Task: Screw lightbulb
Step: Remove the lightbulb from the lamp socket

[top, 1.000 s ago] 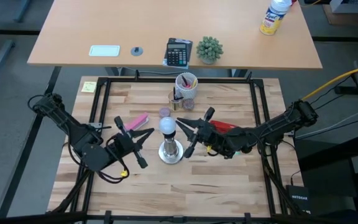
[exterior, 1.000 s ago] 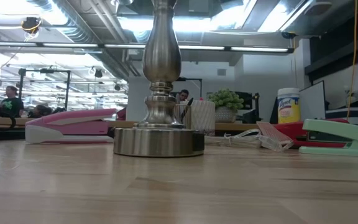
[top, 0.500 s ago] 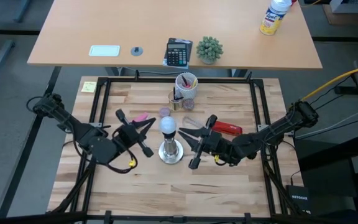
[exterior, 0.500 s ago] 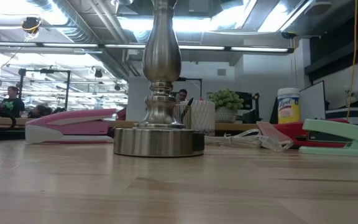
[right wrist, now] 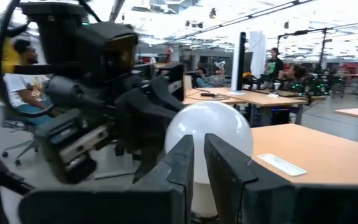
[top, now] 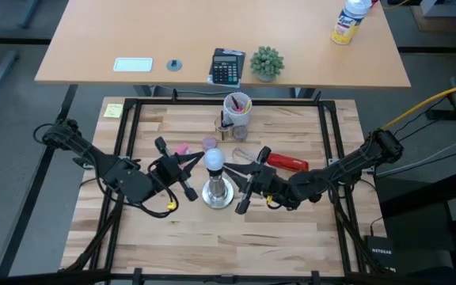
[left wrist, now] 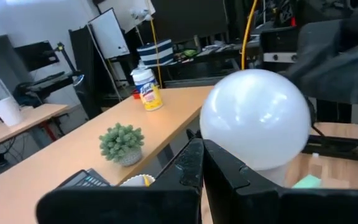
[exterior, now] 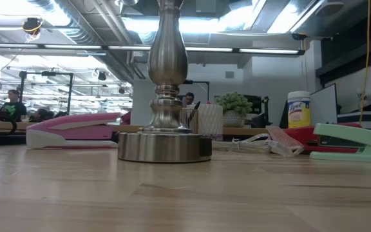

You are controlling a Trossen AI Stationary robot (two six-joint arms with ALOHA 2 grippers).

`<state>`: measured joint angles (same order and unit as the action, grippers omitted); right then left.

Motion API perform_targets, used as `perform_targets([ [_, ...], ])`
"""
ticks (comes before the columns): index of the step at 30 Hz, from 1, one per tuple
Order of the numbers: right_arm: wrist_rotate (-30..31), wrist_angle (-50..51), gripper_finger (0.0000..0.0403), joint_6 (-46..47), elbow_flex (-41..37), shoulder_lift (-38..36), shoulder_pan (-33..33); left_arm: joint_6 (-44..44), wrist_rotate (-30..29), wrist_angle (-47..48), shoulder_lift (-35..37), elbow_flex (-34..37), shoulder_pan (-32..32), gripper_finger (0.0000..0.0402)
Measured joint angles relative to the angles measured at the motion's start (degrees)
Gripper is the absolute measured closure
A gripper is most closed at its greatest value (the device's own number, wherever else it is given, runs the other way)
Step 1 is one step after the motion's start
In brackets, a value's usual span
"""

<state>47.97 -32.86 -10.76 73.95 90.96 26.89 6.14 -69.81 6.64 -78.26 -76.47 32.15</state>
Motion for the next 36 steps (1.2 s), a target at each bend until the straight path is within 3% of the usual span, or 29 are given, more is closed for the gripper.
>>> perform_targets([
  [15, 2.0, 1.2, 0.0355, 0.2, 0.0, -0.1, -2.0, -1.8, 1.2, 0.4, 0.1, 0.0, 2.5, 0.04],
  [36, 0.3, 1.8, 0.0355, 0.2, 0.0, 0.1, -4.5, -3.2, 2.5, 0.2, -0.1, 0.0, 4.0, 0.04],
])
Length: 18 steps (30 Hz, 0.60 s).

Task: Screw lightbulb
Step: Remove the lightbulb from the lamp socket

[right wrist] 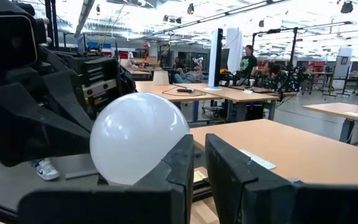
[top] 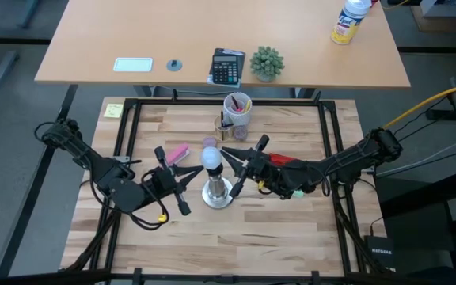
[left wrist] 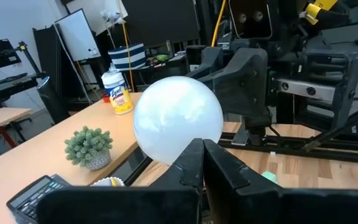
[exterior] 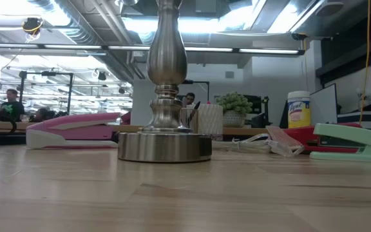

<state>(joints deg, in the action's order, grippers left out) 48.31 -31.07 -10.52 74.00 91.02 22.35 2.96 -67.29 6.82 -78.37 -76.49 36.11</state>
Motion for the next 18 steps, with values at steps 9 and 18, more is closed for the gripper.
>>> perform_targets([
  [9, 0.3, 1.2, 0.0355, 0.0, 0.0, 0.0, 0.6, 0.0, -0.1, 0.1, 0.0, 0.0, 0.0, 0.04],
  [18, 0.3, 2.9, 0.0343, 0.0, 0.0, 0.0, 0.6, 0.4, -0.3, 0.1, 0.0, 0.0, 0.0, 0.04],
])
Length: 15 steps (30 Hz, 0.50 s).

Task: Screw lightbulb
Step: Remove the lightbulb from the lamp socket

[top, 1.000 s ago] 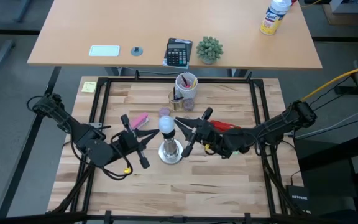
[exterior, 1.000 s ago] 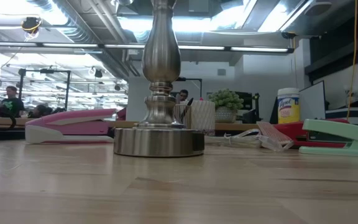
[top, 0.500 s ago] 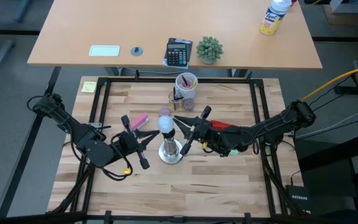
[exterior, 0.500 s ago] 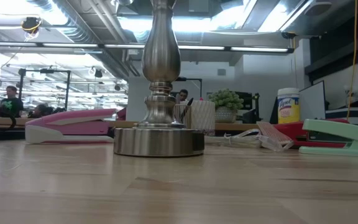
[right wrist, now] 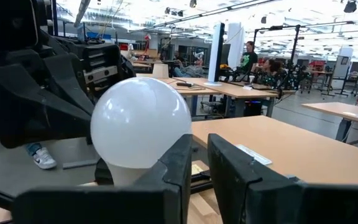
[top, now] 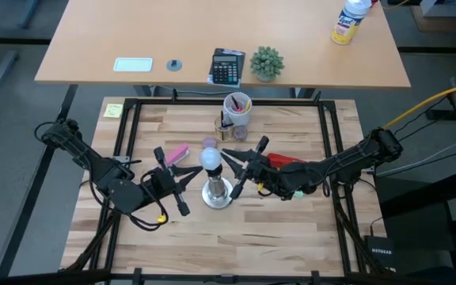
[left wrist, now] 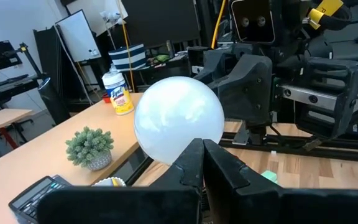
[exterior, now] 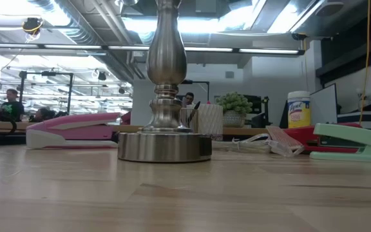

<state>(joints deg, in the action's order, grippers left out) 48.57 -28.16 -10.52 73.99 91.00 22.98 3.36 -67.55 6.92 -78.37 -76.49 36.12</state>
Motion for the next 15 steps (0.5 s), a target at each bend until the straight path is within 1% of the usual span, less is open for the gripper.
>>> perform_targets([
  [10, 1.0, 0.8, 0.0289, 0.0, 0.0, -0.1, 0.4, 0.0, 0.0, 0.0, 0.0, 0.0, 0.0, 0.04],
  [15, 5.9, 3.1, 0.0284, -0.1, -0.1, -0.1, 2.6, 0.0, -0.2, 0.0, 0.0, 0.0, -0.1, 0.04],
])
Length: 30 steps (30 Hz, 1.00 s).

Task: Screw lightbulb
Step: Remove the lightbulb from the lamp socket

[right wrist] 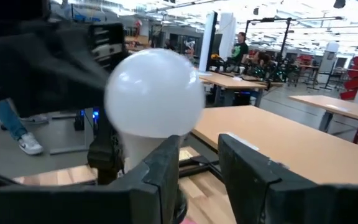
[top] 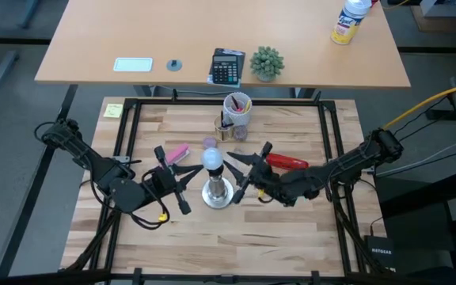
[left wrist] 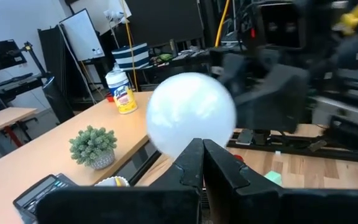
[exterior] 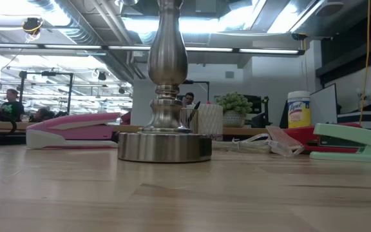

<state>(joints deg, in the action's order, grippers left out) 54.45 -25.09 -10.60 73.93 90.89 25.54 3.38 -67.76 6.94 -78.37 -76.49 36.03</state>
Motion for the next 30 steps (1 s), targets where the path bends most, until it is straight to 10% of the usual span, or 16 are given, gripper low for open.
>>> perform_targets([
  [30, -9.6, 7.5, 0.0287, 15.5, 0.0, 0.2, 0.2, 5.9, -10.3, -0.1, 0.4, 0.0, -0.9, 0.04],
])
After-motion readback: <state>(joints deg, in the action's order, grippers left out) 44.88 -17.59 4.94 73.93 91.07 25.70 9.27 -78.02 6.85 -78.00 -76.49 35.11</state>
